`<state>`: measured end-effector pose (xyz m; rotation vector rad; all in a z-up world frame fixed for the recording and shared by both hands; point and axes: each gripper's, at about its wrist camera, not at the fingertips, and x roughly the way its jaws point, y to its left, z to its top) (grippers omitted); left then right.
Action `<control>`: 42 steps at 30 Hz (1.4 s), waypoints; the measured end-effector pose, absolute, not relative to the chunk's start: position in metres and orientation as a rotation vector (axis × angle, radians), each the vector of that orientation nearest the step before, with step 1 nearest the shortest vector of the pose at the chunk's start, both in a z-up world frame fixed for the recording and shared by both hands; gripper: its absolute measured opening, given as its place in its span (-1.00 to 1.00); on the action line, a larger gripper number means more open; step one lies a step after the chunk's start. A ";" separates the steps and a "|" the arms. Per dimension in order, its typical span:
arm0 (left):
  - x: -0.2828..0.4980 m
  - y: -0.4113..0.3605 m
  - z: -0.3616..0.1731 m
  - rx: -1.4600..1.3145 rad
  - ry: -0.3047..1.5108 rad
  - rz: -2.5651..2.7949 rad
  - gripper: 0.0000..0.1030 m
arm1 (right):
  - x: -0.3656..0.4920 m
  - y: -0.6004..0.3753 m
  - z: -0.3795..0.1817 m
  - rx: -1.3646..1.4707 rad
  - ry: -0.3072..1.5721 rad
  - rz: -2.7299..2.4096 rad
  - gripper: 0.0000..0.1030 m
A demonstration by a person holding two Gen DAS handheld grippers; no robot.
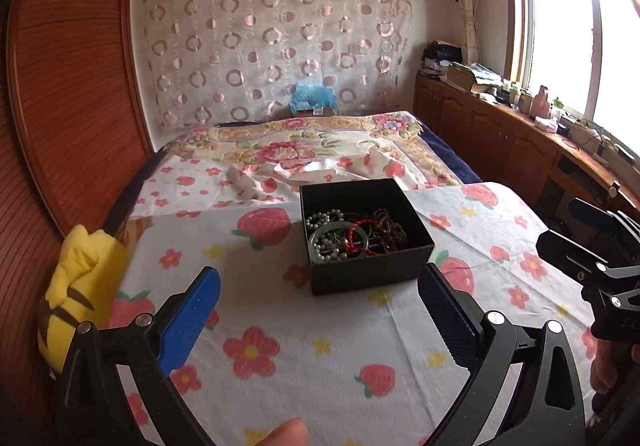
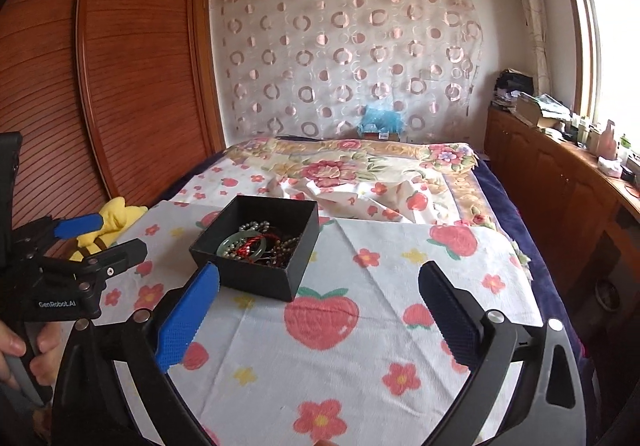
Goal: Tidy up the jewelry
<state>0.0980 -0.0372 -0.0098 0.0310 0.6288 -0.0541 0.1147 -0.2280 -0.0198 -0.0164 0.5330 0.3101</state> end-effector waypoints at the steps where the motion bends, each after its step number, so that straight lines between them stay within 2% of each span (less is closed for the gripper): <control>1: 0.095 -0.038 -0.009 0.029 0.626 -0.053 0.85 | 0.111 -0.229 -0.018 -0.013 0.527 0.302 0.95; 42: 0.067 -0.043 0.015 0.033 0.556 -0.053 0.85 | 0.090 -0.236 -0.010 0.009 0.486 0.275 0.95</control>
